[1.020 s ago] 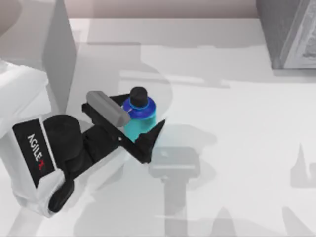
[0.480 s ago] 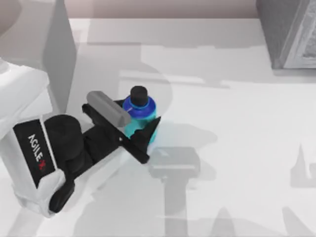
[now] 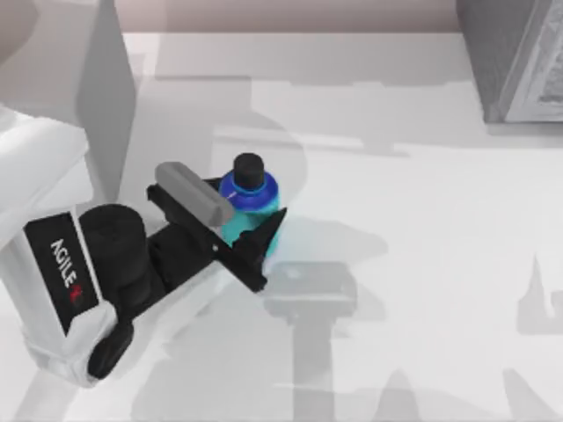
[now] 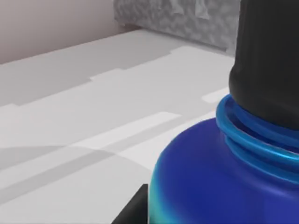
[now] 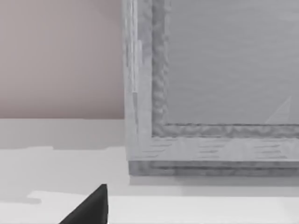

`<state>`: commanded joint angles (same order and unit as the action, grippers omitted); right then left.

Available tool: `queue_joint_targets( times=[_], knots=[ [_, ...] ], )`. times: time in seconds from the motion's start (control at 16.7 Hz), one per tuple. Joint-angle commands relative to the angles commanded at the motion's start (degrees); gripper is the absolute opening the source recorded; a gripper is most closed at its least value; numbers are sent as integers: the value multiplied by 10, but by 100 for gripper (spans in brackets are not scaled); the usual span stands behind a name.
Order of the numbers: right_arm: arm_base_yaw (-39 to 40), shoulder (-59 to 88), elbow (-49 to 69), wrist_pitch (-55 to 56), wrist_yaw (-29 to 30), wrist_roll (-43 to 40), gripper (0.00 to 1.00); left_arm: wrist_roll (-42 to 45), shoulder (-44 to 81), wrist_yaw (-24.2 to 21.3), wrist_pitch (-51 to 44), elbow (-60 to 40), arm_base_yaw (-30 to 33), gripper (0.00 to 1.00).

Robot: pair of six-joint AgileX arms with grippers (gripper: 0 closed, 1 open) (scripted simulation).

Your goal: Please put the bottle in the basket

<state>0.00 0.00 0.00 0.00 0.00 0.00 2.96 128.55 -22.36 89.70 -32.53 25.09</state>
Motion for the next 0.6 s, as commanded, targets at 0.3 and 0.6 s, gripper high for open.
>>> queue_joint_targets(
  times=[0.3,0.6],
  knots=[
    [0,0,0,0,0,0,100,0,0,0,0,0,0,0],
    [0,0,0,0,0,0,100,-21,-38,-36,-1,7,-30,0]
  ],
)
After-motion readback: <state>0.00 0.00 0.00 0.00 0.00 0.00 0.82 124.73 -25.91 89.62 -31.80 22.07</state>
